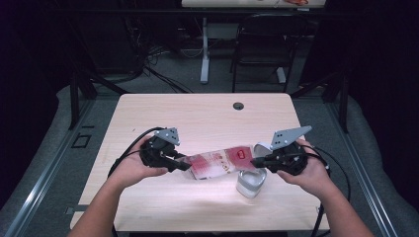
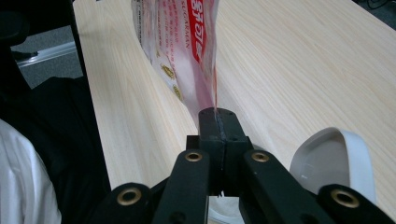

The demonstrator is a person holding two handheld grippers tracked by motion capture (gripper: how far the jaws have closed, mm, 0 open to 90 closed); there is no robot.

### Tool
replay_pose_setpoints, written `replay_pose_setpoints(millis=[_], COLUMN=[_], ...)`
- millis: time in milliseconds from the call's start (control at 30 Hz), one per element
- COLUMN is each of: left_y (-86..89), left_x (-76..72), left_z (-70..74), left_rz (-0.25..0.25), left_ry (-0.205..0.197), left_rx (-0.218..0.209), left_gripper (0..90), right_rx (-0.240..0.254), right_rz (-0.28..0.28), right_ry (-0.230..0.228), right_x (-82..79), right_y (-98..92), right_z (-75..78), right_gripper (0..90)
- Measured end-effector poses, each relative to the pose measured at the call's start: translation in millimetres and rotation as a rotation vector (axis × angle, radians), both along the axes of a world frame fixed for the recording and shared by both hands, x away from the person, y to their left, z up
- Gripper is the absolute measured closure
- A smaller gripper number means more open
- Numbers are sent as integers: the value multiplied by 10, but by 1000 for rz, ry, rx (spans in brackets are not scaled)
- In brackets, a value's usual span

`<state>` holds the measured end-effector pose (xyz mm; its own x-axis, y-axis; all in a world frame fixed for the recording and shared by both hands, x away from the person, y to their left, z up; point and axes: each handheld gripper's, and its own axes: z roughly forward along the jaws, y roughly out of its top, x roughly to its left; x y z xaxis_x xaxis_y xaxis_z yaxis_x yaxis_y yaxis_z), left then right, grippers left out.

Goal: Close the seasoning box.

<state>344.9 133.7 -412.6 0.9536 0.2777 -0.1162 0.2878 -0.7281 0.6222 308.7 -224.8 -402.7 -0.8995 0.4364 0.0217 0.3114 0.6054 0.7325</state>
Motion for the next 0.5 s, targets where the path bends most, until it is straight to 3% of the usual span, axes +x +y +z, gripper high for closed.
replay_pose_setpoints(millis=[500], left_y=[147], left_x=[16], left_z=[-184], left_rz=[6], left_ry=[2], left_rx=[-43], left_gripper=[709], right_rx=[-116], right_rz=[19], right_ry=[-26], right_x=[-4], right_y=[244], right_z=[147], right_gripper=[900])
